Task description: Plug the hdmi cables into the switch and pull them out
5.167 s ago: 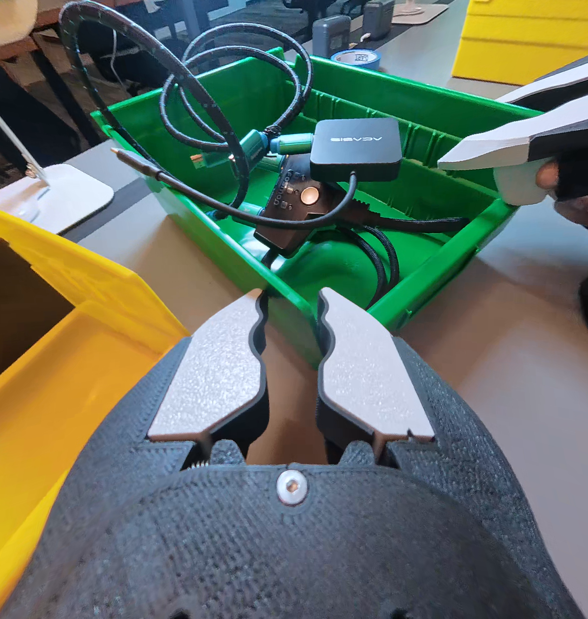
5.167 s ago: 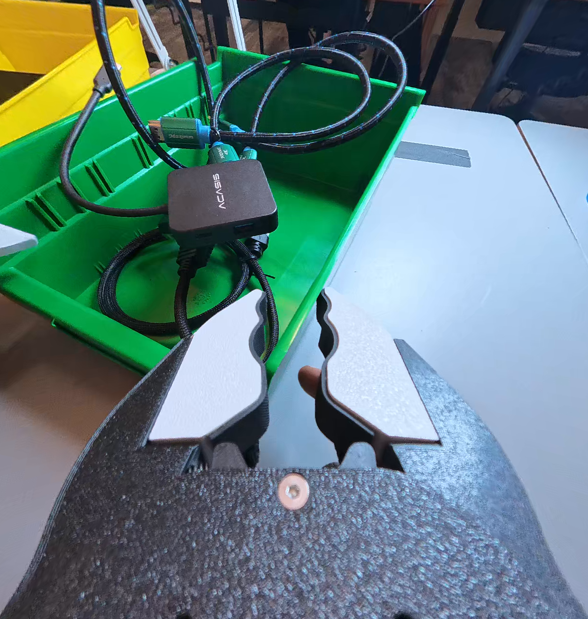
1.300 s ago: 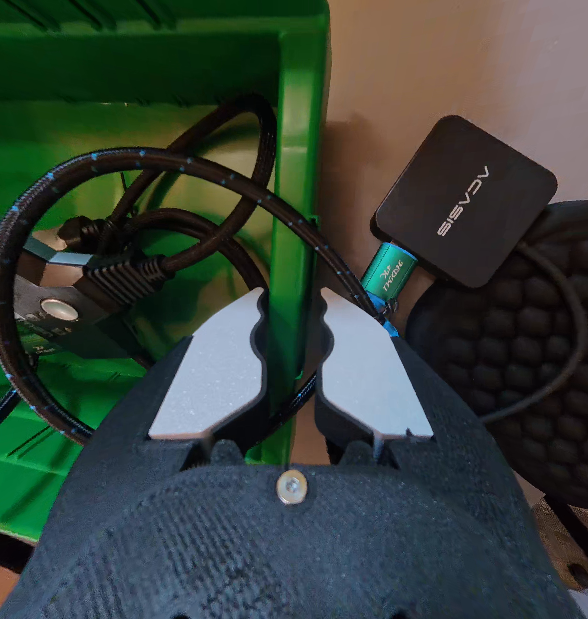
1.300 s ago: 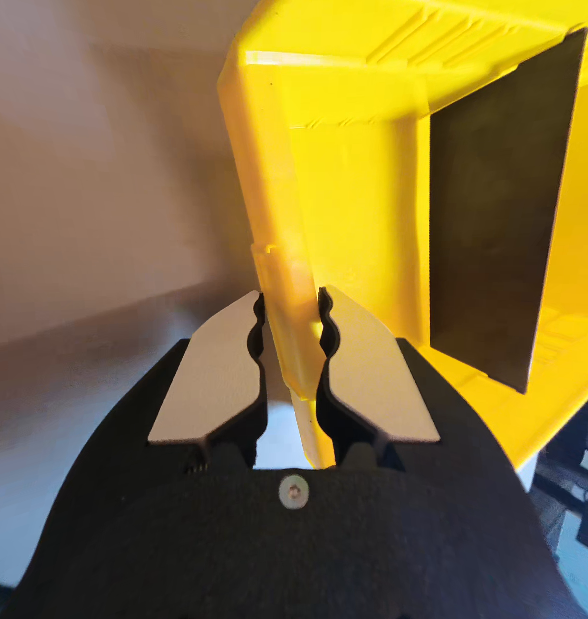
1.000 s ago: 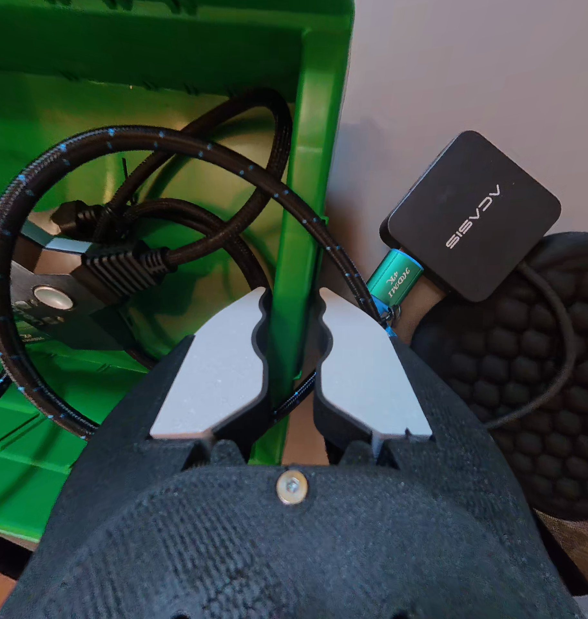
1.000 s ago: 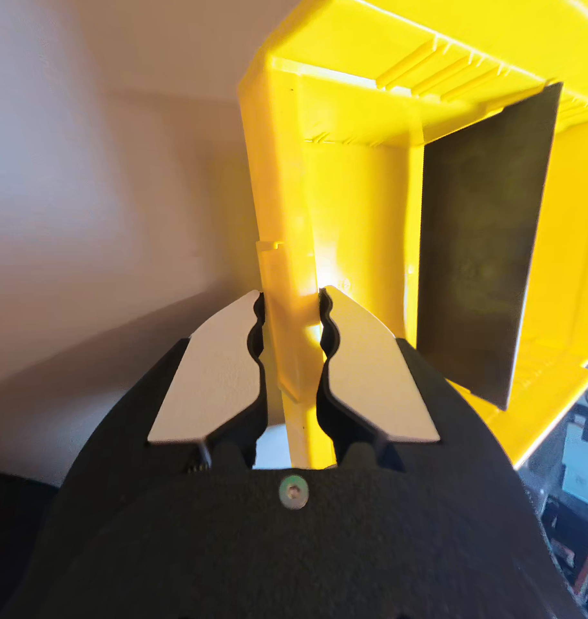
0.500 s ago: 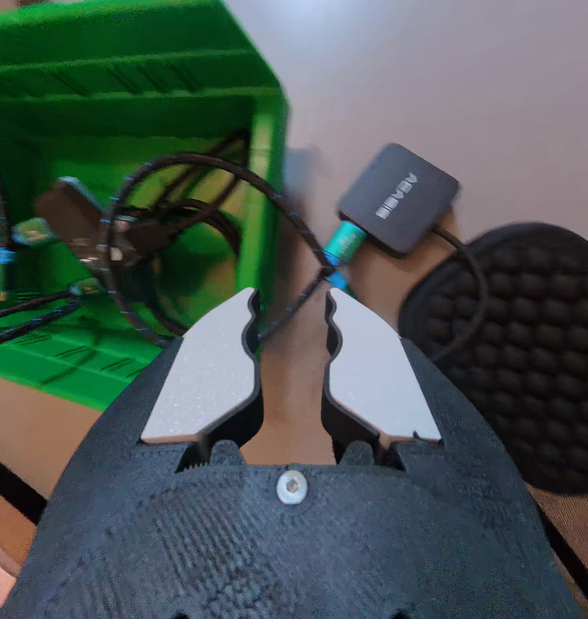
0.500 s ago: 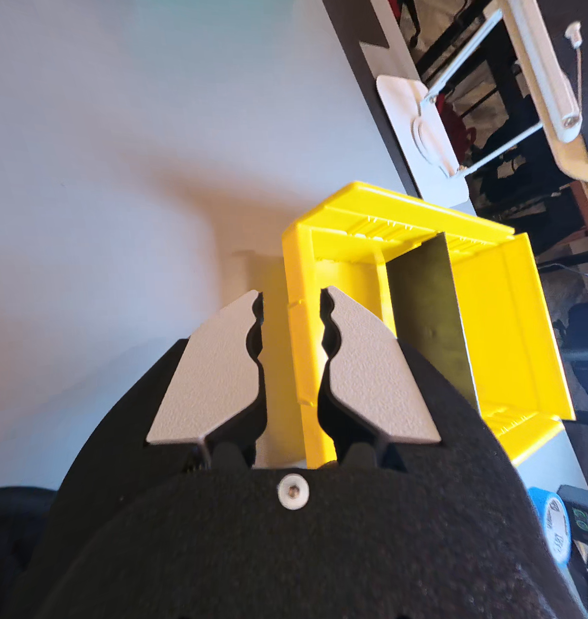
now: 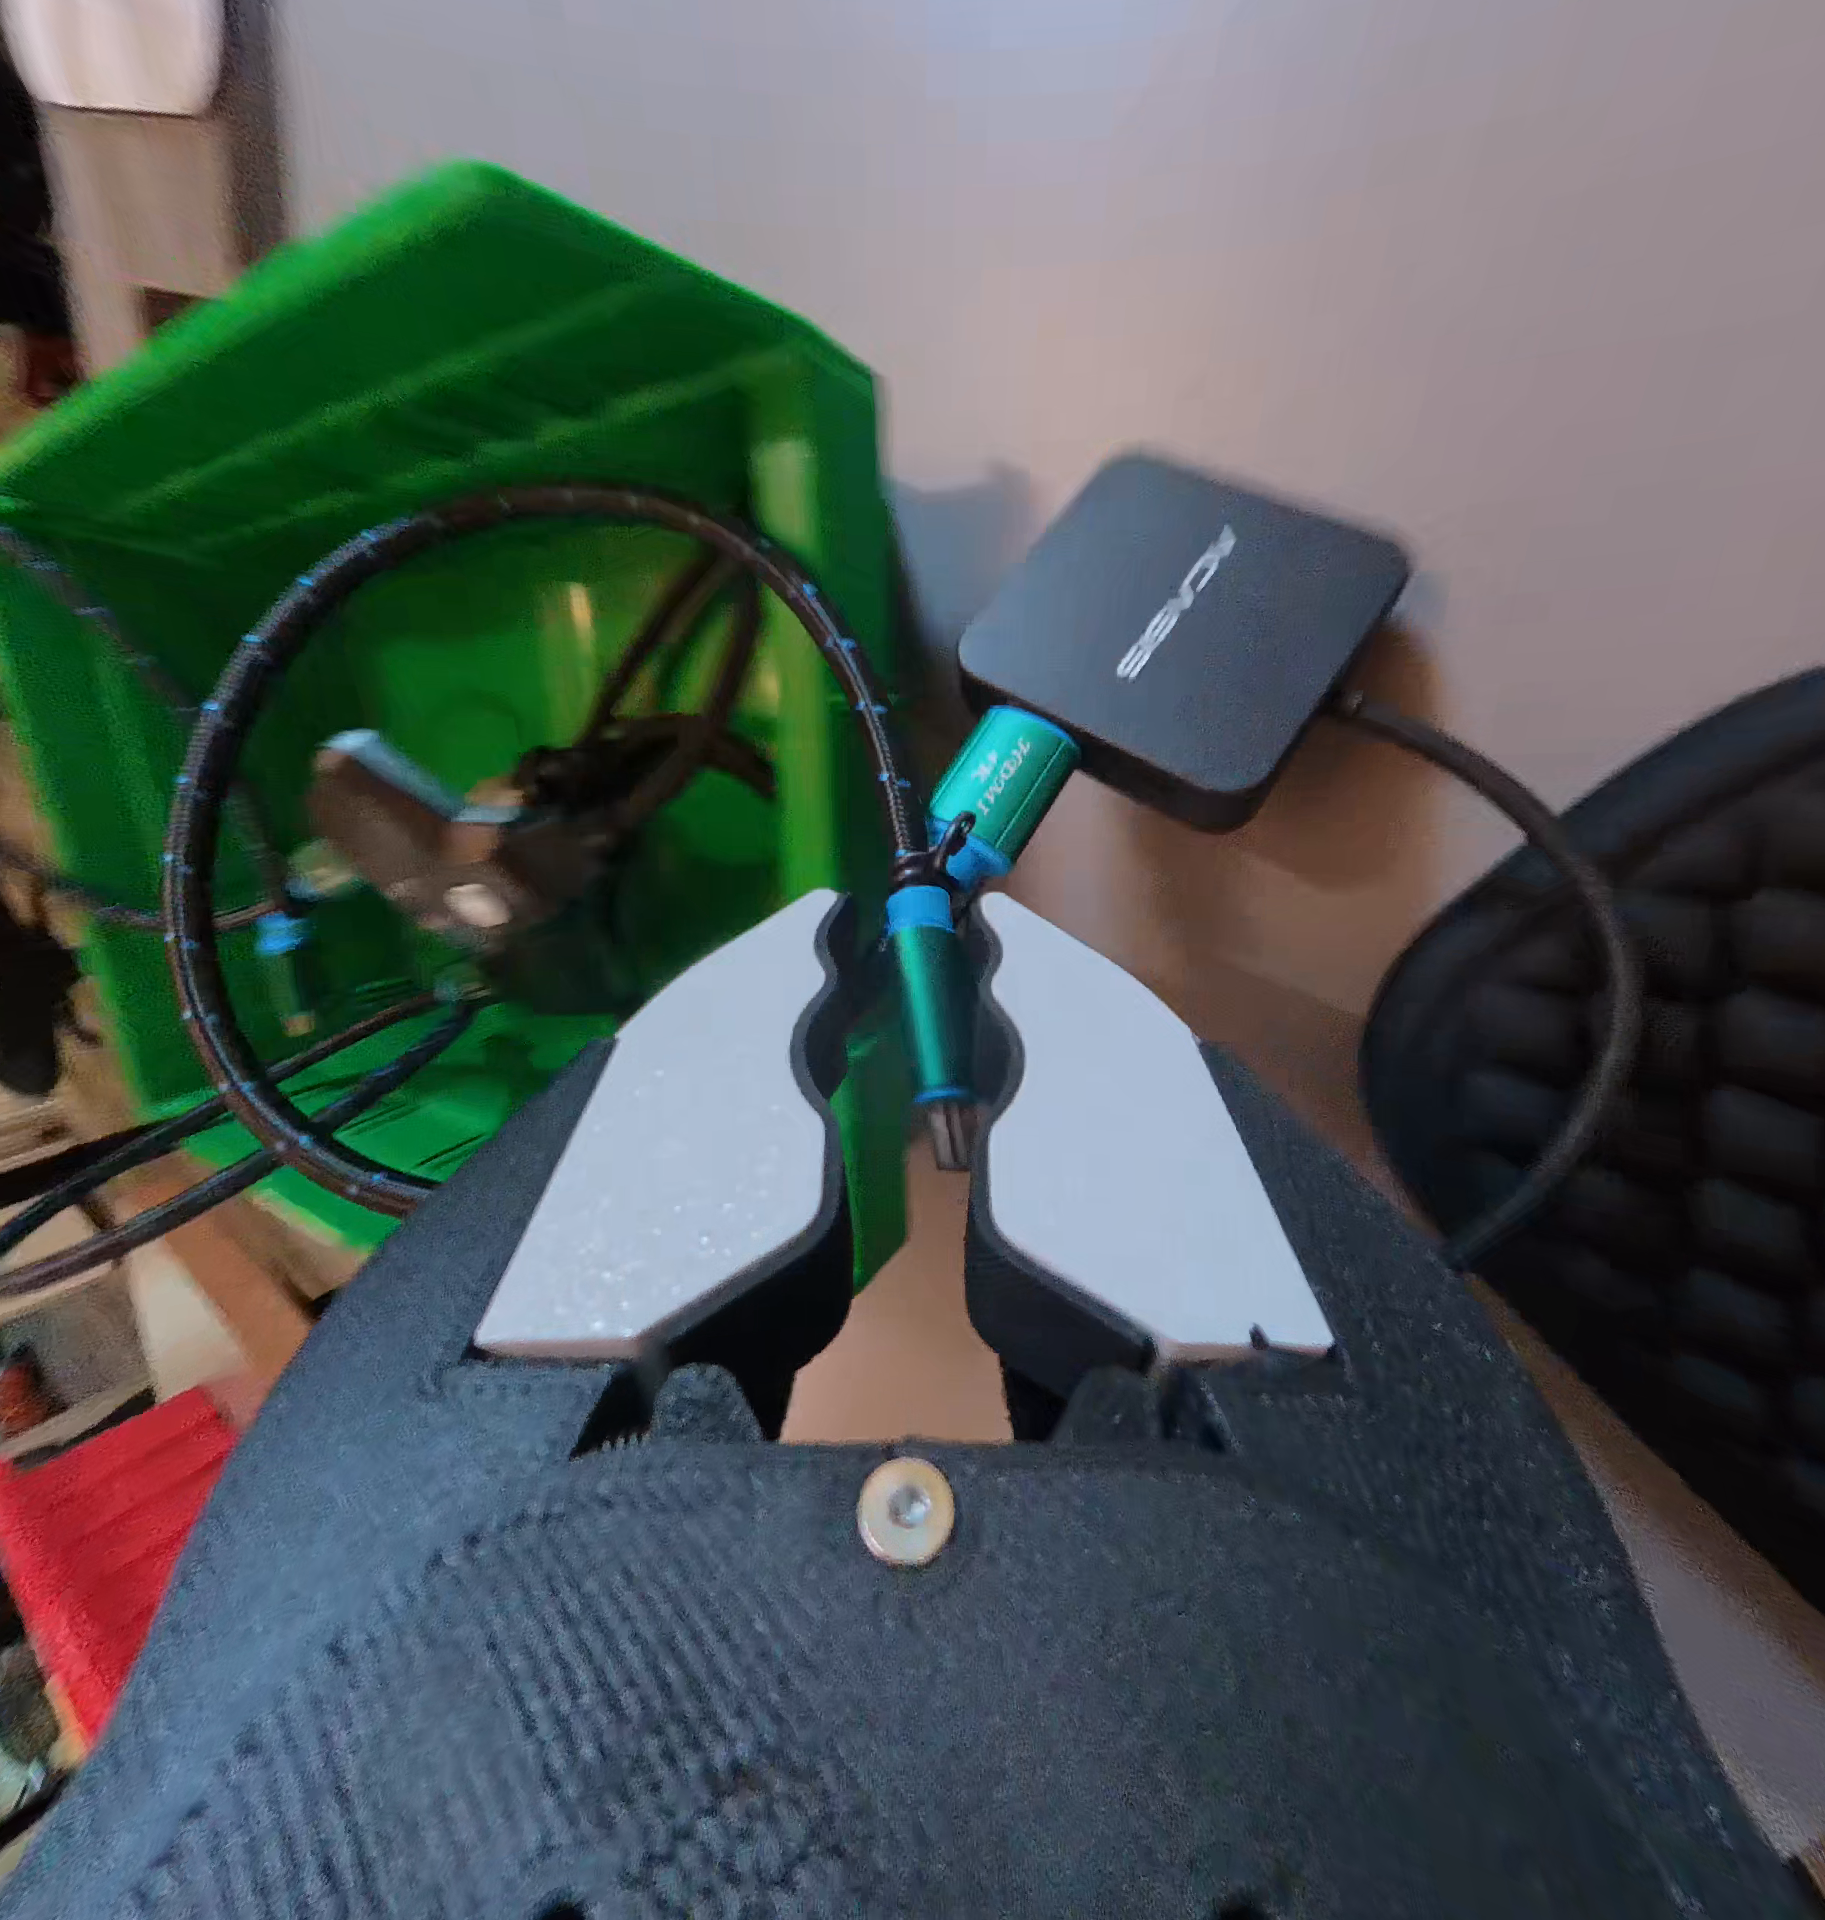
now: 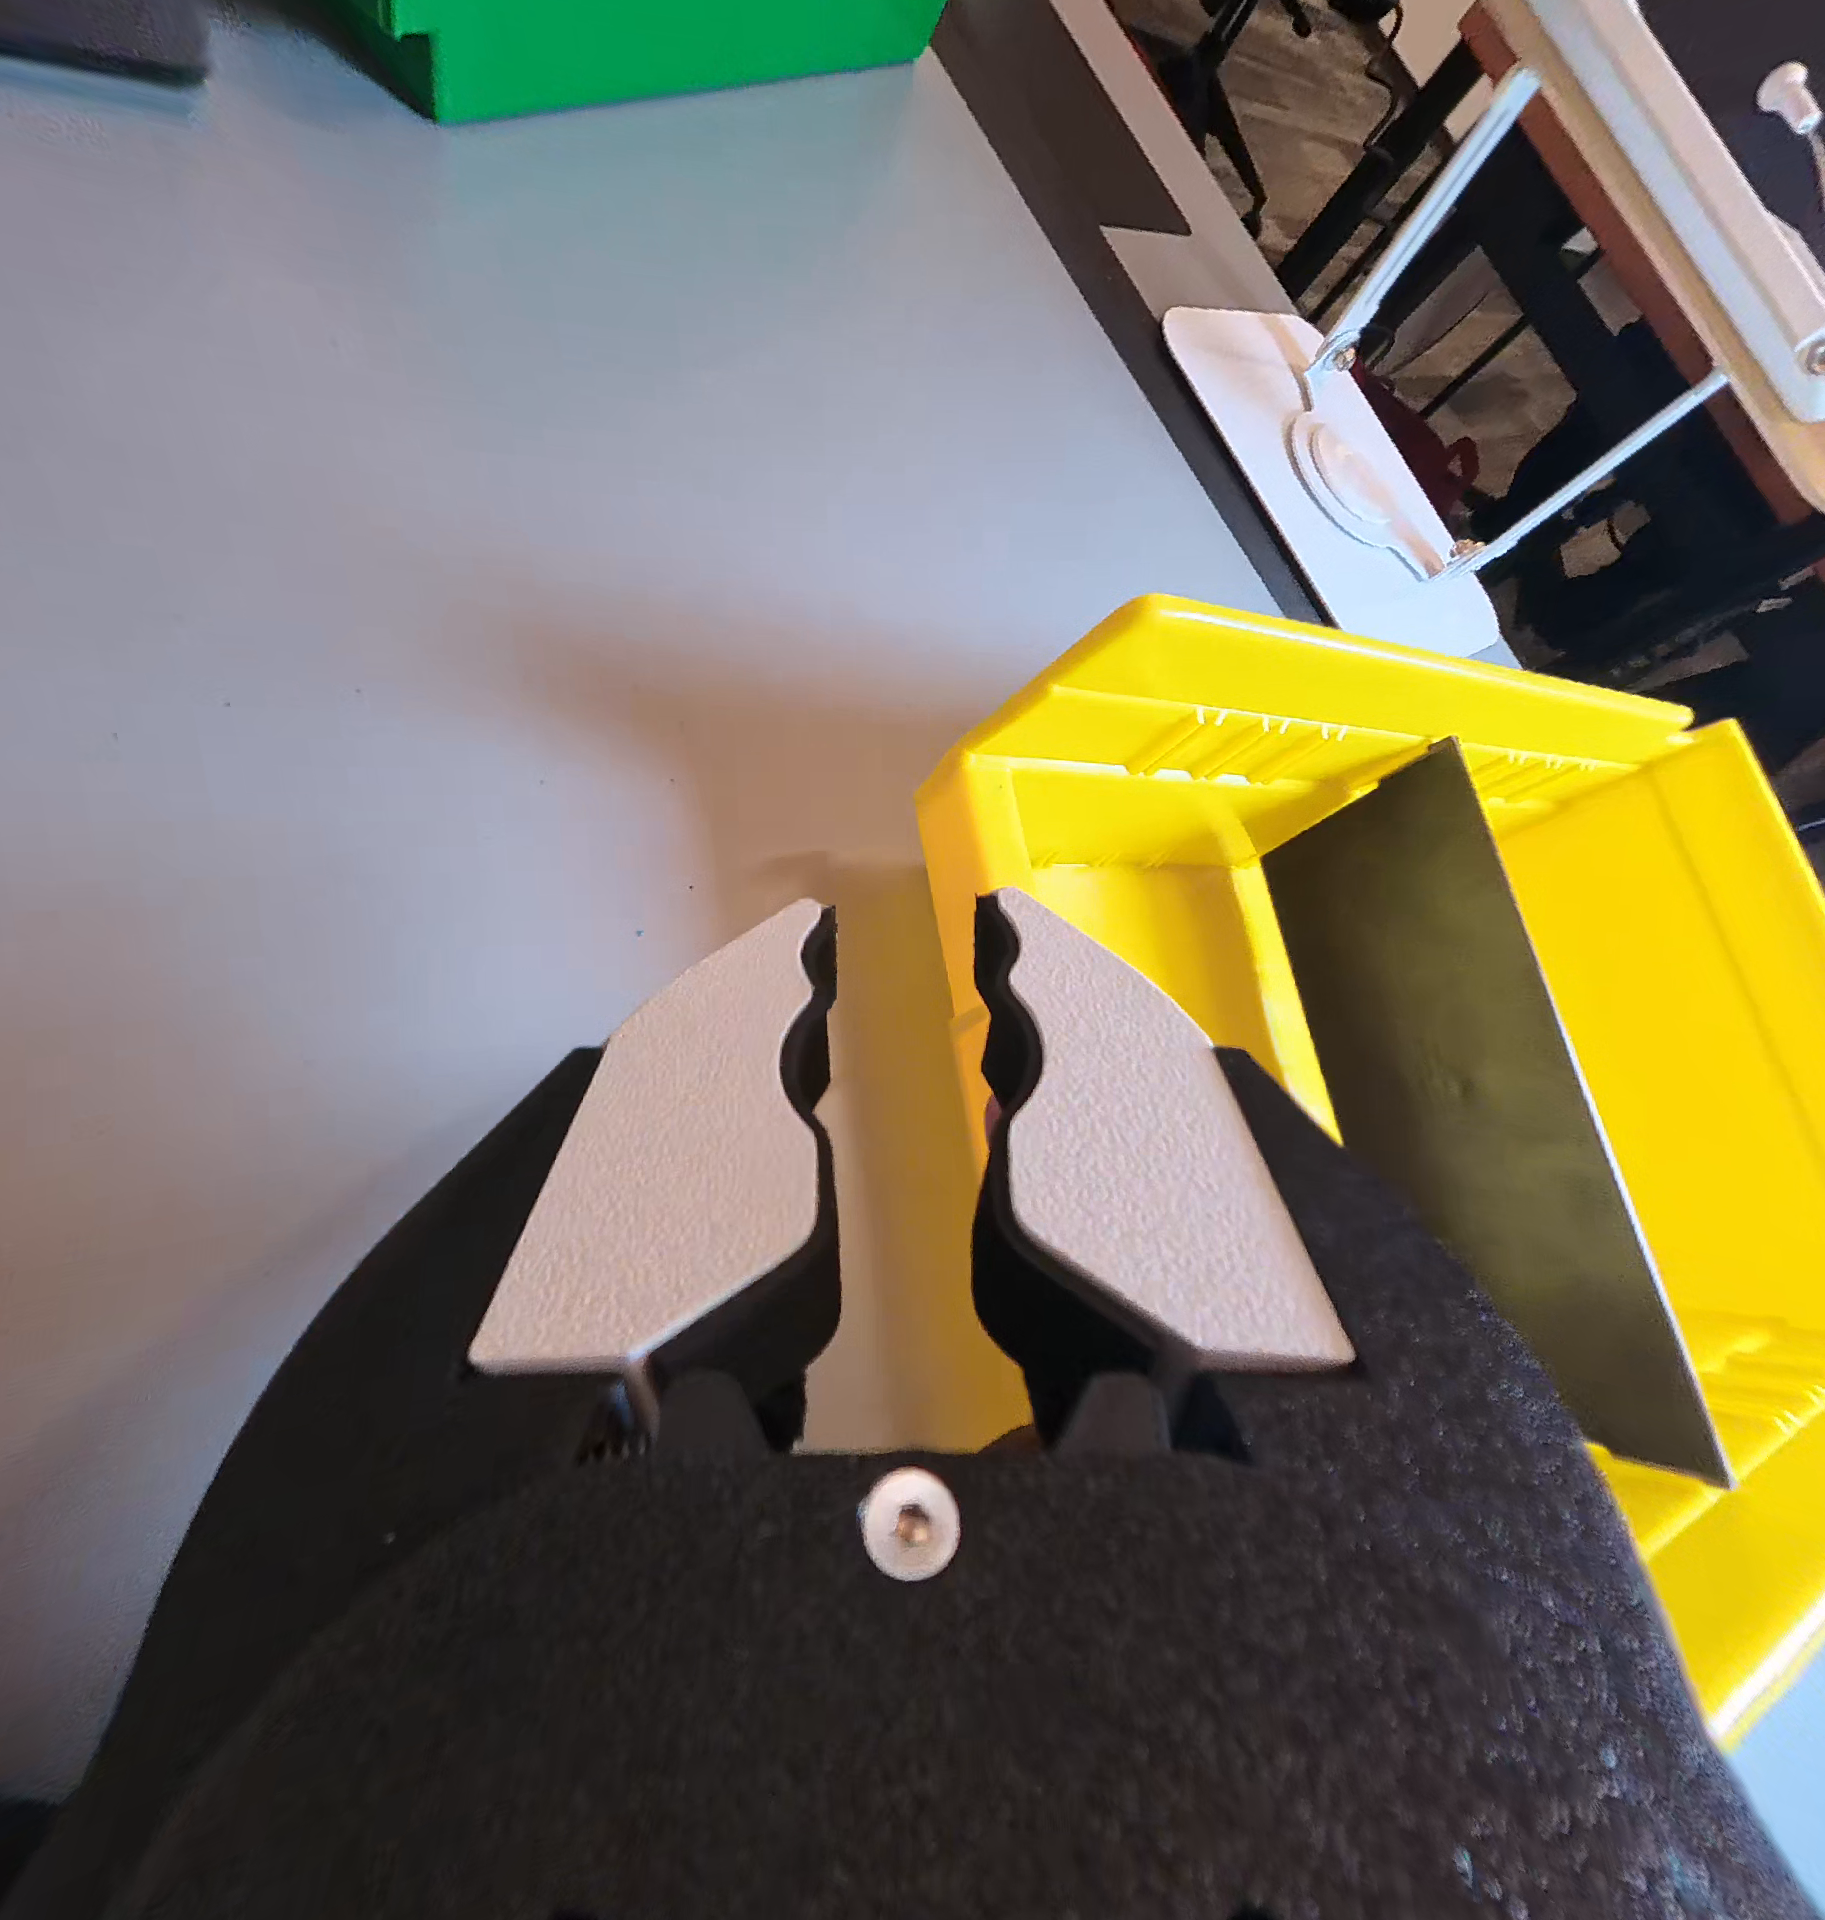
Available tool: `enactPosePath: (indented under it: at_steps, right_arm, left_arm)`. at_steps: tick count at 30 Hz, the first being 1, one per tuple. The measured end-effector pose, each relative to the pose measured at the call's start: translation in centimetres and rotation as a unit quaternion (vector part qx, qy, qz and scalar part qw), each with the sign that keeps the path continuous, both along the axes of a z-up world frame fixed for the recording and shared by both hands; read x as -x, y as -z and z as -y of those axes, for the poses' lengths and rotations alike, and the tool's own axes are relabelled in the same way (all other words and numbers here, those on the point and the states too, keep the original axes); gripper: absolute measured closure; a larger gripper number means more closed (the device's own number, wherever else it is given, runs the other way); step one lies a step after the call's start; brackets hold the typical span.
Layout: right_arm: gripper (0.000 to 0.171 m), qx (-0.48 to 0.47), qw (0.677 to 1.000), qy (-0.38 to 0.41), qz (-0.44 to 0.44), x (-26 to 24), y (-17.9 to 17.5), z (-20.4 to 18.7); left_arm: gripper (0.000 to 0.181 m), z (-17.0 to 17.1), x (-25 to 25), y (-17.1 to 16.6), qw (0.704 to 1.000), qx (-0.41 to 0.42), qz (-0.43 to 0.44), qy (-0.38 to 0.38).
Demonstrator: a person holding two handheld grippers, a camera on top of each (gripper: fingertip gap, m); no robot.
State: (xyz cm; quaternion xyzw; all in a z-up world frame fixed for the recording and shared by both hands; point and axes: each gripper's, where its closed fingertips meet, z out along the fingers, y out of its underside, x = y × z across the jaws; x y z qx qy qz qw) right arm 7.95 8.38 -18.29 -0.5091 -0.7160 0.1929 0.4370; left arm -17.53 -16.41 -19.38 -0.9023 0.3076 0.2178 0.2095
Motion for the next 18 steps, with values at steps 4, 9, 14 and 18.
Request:
enactPosePath:
  at_steps: [4,9,14,18]
  right_arm:
    - [0.147,0.015,1.000,0.005,-0.018,0.1,-0.1,-0.2]
    - [0.148,0.015,0.999,0.001,-0.029,0.5,0.0,0.0]
    - [0.148,0.035,0.997,0.012,-0.062,0.6,-0.8,-0.4]
    - [0.148,0.046,0.996,0.039,-0.068,0.1,-0.7,-1.7]
  left_arm:
    - [0.164,-1.2,2.4,-5.1,0.998,-0.059,-0.014,-0.024]
    - [0.164,-4.3,6.7,-9.6,0.988,-0.133,-0.029,-0.068]
    - [0.161,-7.2,10.5,-5.2,0.988,-0.101,0.002,-0.115]
    - [0.150,-8.0,10.7,-3.8,0.987,-0.099,0.022,-0.127]
